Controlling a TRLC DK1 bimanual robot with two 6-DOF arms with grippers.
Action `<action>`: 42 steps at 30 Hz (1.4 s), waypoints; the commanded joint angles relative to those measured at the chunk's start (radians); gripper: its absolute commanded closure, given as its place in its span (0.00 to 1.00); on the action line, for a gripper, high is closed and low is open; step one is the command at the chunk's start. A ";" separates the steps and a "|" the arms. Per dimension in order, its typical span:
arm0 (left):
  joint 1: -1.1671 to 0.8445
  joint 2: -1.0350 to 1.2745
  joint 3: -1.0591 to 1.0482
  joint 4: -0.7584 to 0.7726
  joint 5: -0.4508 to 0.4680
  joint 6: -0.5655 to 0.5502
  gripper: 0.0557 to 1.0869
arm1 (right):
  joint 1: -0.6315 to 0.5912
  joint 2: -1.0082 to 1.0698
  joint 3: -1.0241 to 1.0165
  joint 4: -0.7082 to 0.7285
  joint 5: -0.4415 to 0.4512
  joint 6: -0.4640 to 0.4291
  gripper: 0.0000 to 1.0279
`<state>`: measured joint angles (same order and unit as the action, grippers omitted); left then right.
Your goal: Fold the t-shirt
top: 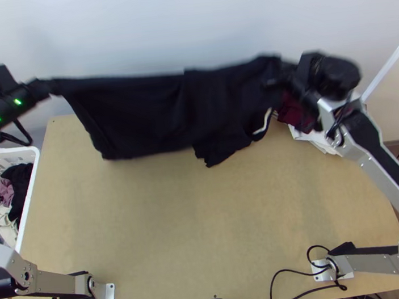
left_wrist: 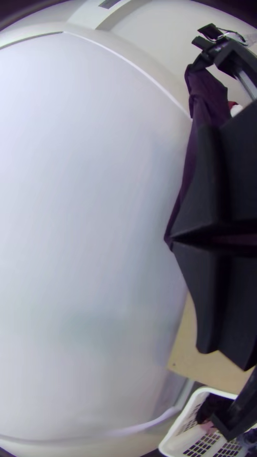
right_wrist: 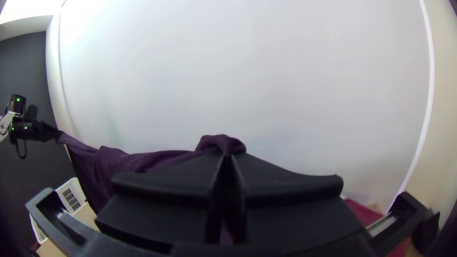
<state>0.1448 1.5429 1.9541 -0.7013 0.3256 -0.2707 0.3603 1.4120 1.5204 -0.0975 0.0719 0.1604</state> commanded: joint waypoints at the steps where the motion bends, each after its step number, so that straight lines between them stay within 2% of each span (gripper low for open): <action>1: 0.002 -0.027 0.108 0.063 -0.091 -0.028 0.97 | -0.029 0.051 0.156 0.050 0.042 -0.048 0.97; 5: 0.006 -0.017 0.195 0.114 -0.175 -0.015 0.97 | -0.034 0.081 0.239 0.177 0.103 -0.084 0.97; 8: 0.010 -0.013 0.227 0.137 -0.211 -0.005 0.97 | -0.041 0.079 0.233 0.265 0.108 -0.082 0.97; 13: 0.009 -0.073 0.230 0.137 -0.227 -0.004 0.97 | -0.020 -0.025 0.187 0.259 0.109 -0.079 0.97; 19: 0.002 -0.227 0.195 0.111 -0.229 -0.028 0.97 | 0.028 -0.272 0.077 0.209 0.108 -0.065 0.97; 26: 0.006 -0.526 -0.024 0.145 -0.238 -0.045 0.97 | 0.077 -0.556 -0.014 0.139 0.094 -0.076 0.97; 33: 0.015 -0.785 -0.228 0.138 -0.237 -0.044 0.97 | 0.100 -0.748 -0.022 -0.130 0.091 -0.079 0.97; 37: 0.013 -0.896 -0.411 0.103 -0.232 -0.044 0.97 | 0.100 -0.834 -0.129 -0.189 0.089 -0.067 0.97; 40: 0.001 -0.957 -0.589 0.085 -0.229 -0.051 0.97 | 0.138 -0.877 -0.255 -0.196 0.089 -0.025 0.97; 42: -0.005 -1.001 -0.728 0.091 -0.227 -0.051 0.97 | 0.184 -0.900 -0.350 -0.199 0.091 0.036 0.97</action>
<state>0.1341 0.5762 1.3769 -0.6090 0.1604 -0.3004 0.5148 0.5537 1.2587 -0.3084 0.0986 0.1307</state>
